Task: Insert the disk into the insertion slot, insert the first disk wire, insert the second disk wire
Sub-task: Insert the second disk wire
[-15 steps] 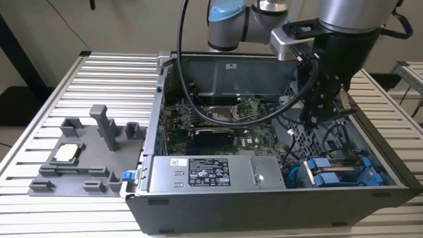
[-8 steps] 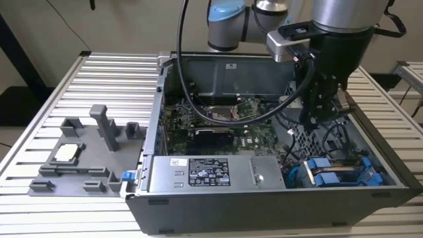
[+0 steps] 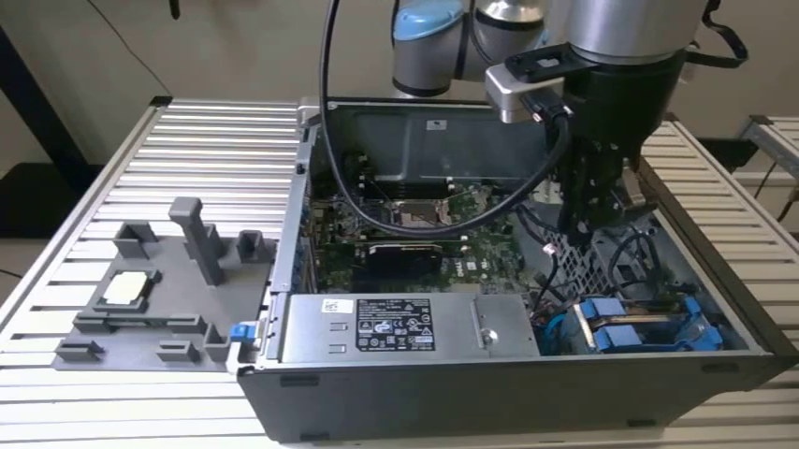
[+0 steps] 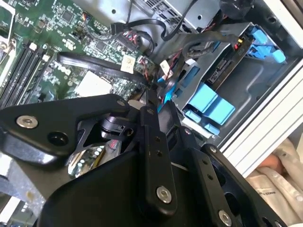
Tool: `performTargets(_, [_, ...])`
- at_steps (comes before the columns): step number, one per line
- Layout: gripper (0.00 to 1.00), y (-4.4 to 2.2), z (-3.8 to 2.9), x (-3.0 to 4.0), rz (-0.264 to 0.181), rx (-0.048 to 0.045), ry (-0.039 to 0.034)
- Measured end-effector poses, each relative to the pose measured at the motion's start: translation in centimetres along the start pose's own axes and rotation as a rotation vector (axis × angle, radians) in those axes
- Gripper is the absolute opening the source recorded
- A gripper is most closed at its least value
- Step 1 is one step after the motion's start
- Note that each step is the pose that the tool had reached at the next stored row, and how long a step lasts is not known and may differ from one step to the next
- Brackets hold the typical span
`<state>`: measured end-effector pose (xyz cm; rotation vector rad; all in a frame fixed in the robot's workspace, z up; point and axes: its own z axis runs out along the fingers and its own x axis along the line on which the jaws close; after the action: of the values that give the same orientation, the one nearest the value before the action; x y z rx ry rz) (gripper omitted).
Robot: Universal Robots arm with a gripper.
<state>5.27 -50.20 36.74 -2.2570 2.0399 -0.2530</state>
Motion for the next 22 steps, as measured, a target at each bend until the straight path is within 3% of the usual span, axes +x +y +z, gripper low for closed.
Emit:
performTargets(4, [0.27,0.29,0.28,-0.23,-0.011,0.0186,0.0036])
performTargets(9, [0.27,0.50,0.51,-0.42,-0.022,0.0324,0.0043])
performTargets(22, [0.27,0.53,0.61,-0.49,-0.030,0.0351,0.0032])
